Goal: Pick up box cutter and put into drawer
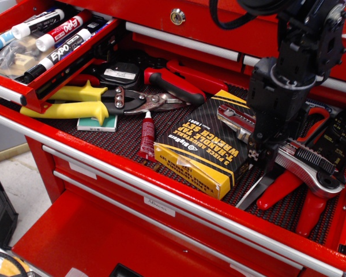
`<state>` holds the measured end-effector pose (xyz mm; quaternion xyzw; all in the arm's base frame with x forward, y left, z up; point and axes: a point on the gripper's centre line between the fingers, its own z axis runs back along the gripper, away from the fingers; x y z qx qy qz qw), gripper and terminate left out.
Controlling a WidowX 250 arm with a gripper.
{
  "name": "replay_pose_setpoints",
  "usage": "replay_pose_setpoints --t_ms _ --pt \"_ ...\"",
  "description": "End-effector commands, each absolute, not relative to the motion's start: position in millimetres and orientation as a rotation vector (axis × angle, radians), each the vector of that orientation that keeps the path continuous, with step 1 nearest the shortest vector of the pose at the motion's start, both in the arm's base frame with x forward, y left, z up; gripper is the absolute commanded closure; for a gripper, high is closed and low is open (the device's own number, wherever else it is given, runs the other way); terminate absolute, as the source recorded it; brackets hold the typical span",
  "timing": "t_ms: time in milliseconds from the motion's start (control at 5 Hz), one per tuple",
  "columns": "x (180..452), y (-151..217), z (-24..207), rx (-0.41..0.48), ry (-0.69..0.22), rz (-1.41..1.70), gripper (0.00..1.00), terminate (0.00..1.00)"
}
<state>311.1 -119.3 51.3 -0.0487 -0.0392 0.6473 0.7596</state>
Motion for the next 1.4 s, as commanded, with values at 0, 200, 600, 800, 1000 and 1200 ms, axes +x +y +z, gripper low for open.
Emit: replay_pose_setpoints --t_ms 0,200,600,800,1000,1200 --pt "321.8 -112.9 57.1 -0.133 -0.081 1.403 1.0 0.0" --pt "317.3 -106.5 80.3 -0.067 -0.068 1.43 1.0 0.0" --pt "315.7 -25.4 147.3 0.049 -0.016 1.402 1.0 0.0" --pt "318.4 20.2 156.7 0.037 -0.106 1.287 1.0 0.0" --pt "322.3 66.5 173.8 0.083 -0.057 1.131 1.0 0.0" --pt "321.8 108.7 195.2 0.175 -0.052 0.916 1.0 0.0"
